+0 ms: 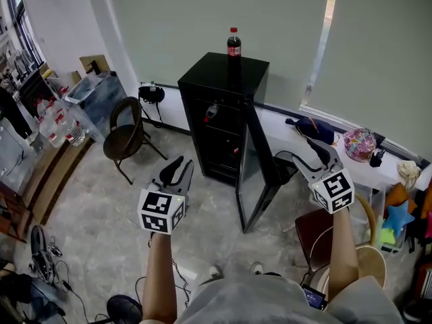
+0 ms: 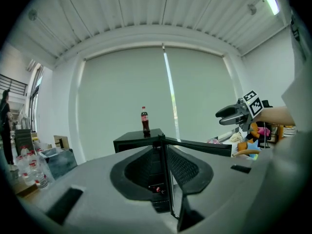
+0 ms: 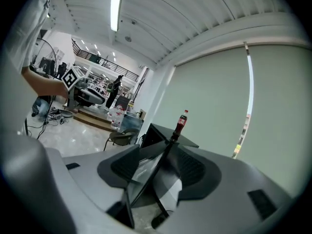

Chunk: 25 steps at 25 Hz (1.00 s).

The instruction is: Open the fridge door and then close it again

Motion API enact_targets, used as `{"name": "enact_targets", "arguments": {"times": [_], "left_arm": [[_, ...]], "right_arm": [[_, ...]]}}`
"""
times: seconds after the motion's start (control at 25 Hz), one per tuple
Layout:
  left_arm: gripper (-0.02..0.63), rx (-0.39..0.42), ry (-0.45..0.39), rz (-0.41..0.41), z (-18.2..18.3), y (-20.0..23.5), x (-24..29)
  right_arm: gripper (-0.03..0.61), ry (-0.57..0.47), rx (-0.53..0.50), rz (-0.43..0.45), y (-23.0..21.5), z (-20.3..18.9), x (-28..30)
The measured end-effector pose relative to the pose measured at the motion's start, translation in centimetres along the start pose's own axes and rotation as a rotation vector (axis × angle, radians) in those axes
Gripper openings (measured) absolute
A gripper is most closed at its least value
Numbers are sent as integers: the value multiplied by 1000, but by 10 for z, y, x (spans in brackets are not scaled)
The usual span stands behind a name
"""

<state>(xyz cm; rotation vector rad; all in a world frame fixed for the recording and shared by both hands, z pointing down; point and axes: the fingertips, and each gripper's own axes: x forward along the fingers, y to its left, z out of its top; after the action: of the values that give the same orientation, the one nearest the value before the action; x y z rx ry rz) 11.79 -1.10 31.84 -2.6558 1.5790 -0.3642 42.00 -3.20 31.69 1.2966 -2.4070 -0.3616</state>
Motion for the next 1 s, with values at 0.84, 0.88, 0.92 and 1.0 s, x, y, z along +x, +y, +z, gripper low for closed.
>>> {"name": "enact_targets", "arguments": {"times": [0.84, 0.88, 0.92, 1.0], "left_arm": [[94, -202, 255, -167, -162, -171, 69], [98, -210, 263, -179, -169, -182, 71], [102, -214, 272, -192, -175, -193, 73], [110, -211, 290, -222, -187, -215, 77]], "right_arm": [[236, 88, -84, 296, 24, -83, 49], [238, 85, -84, 303, 27, -86, 49], [238, 81, -85, 311, 30, -88, 49], [236, 74, -84, 324, 35, -92, 49]]}}
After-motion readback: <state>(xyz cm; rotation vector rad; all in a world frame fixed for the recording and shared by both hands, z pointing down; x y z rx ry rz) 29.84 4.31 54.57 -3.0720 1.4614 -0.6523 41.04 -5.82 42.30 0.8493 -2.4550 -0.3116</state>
